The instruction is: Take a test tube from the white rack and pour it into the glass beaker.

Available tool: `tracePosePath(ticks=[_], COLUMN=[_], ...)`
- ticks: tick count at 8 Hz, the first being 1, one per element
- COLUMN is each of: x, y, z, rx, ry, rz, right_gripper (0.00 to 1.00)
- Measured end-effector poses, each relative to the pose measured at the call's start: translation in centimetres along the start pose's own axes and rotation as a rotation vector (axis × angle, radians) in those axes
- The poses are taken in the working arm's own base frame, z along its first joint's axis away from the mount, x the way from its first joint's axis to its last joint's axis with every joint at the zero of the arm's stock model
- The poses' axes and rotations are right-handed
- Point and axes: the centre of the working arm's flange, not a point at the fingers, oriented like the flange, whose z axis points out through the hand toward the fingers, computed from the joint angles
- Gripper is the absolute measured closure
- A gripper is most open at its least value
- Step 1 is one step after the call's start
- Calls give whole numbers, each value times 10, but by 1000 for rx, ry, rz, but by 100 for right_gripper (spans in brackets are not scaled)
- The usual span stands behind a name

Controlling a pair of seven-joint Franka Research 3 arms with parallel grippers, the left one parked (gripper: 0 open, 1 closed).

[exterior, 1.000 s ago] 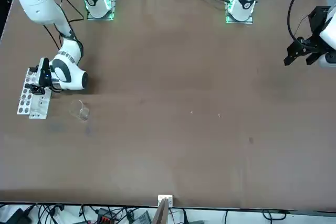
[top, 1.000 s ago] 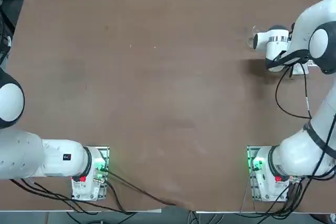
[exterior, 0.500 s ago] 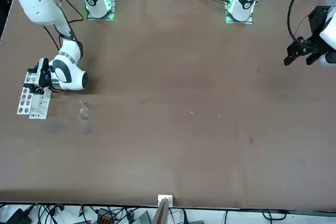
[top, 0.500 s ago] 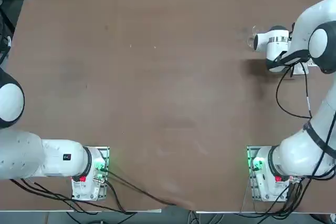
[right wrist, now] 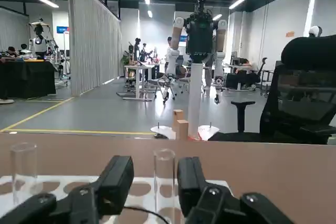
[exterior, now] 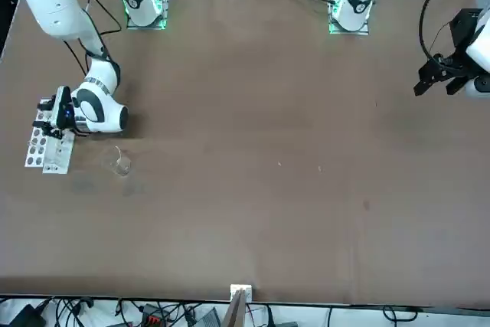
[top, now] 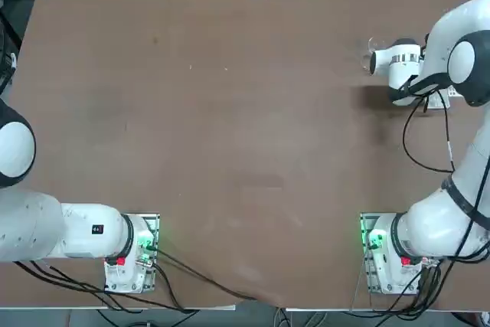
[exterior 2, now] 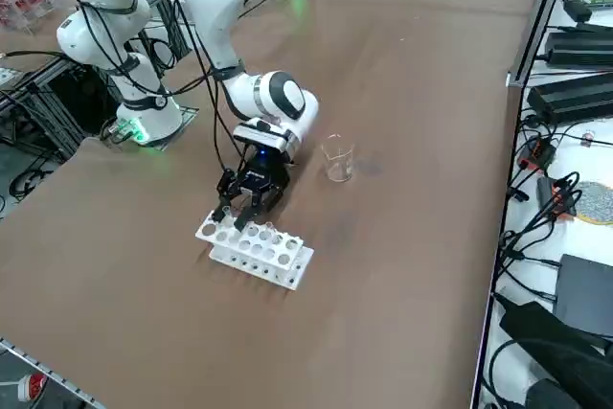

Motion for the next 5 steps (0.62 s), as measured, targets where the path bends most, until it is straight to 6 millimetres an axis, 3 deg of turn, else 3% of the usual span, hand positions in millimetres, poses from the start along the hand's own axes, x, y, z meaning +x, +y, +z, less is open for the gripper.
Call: tracePosePath(ticks=[3,5], x=[-4,-4], y=[1,2], z=[1,3], rx=[-1,-8], ry=[3,13], rz=[-6,-8], right_gripper=[59,78])
